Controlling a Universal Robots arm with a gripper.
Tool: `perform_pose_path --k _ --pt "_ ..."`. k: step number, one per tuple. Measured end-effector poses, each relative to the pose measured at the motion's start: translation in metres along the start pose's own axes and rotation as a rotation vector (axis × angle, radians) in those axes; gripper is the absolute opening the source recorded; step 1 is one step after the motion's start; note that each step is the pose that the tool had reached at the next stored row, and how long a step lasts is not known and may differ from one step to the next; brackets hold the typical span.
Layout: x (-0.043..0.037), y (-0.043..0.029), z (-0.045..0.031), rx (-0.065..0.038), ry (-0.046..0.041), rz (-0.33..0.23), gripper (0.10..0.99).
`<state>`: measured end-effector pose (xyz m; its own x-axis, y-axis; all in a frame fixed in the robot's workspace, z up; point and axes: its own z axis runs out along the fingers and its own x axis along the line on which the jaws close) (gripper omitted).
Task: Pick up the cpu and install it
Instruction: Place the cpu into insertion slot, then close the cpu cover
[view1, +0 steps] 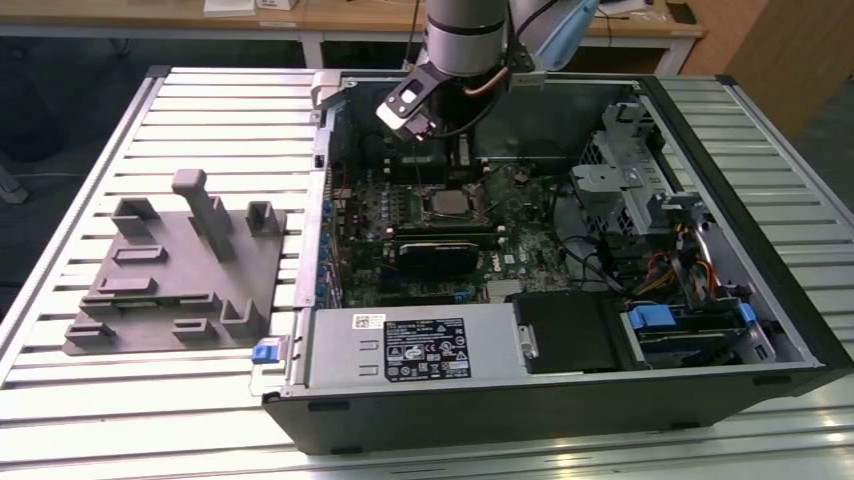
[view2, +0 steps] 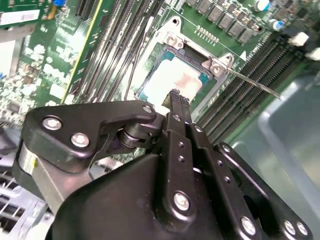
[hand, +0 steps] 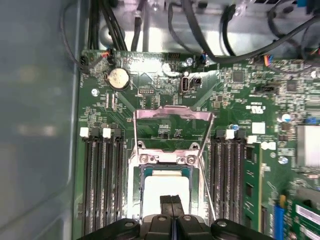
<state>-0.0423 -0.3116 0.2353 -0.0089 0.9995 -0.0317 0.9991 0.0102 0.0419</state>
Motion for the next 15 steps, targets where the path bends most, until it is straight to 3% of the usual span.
perform_pose_path --k 4,7,15 --pt "-0.0005 0.0006 -0.0150 0.000 -0.0001 0.000 0.106" --pt "-0.0007 0.0009 -0.0223 0.000 -0.0001 0.000 0.106" --pt "-0.0008 0.0010 -0.0243 0.000 0.0001 0.000 0.106"
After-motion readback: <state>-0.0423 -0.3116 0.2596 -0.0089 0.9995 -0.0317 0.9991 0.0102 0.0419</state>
